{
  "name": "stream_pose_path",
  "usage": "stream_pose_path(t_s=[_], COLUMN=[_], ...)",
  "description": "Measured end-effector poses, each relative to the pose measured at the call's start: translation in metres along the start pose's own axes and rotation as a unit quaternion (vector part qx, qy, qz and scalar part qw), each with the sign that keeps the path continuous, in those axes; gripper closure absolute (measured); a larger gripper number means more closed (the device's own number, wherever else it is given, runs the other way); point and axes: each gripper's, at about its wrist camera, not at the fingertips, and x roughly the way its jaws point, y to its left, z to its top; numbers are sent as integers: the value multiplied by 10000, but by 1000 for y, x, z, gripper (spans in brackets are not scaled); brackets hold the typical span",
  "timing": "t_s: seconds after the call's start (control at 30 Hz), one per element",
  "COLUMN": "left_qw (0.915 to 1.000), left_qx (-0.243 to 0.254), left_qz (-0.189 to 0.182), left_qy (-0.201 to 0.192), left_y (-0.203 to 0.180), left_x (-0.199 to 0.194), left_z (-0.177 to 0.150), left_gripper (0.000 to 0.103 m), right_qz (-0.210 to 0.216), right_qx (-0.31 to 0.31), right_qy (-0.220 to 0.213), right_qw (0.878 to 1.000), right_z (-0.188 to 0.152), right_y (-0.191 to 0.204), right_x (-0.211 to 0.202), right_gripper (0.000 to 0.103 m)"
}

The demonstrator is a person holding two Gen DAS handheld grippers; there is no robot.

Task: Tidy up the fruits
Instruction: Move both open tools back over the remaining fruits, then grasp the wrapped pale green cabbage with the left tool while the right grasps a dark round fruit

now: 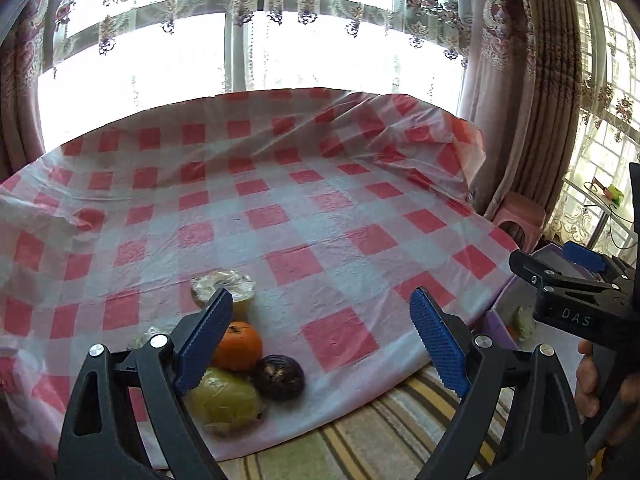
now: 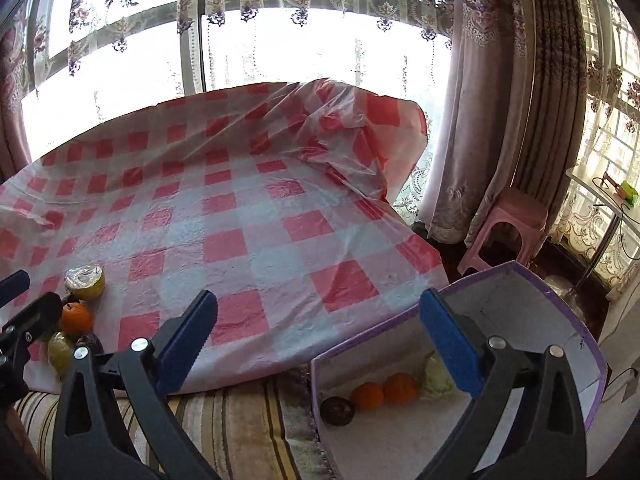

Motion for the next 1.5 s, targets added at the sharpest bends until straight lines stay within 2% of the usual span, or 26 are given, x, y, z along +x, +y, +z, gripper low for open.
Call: stream_pose_path(t_s=[0.07,0.13,0.23,0.3,0.37,0.5,0.57,0.7,0.97,1.27,1.37,1.5], left_qw=[9997,9983,9960,9951,9936,9910,9906,9893,9892,9868,9859,9852], left_qx=[-18,-79,-338,-499,-738,-1030,-1031,-1104,-1147,-1206,-1223,-1271], left_qz=[214,558,754,751,713,648,672,608,338,280,301,295], left_qy=[71,163,327,411,481,553,599,738,842,1041,1099,1112], left_y=[21,40,70,85,99,117,121,130,131,134,136,139], left_x=[-2,-1,0,0,0,1,2,8,17,38,42,43], left_z=[-5,-11,-20,-25,-30,-36,-40,-47,-48,-48,-49,-50], left_gripper=[15,15,15,15,15,16,19,32,32,32,42,44], right_qz=[-59,127,366,679,1179,1602,1645,1713,1926,2088,2109,2134], right_qx=[-218,-339,-522,-676,-716,-846,-997,-1178,-1482,-1459,-1517,-1576], right_qy=[-29,-41,55,121,184,453,477,553,711,874,885,905], right_qw=[9997,9993,9979,9953,9903,9824,9802,9766,9674,9630,9616,9599], right_z=[-1,-3,-5,-7,-10,-17,-21,-24,-30,-32,-33,-34], right_y=[21,38,64,78,90,114,126,141,161,167,170,174], right_x=[-5,-8,-9,-7,-7,-1,2,8,21,33,34,35], right_gripper=[2,2,2,2,2,2,2,2,2,2,2,2])
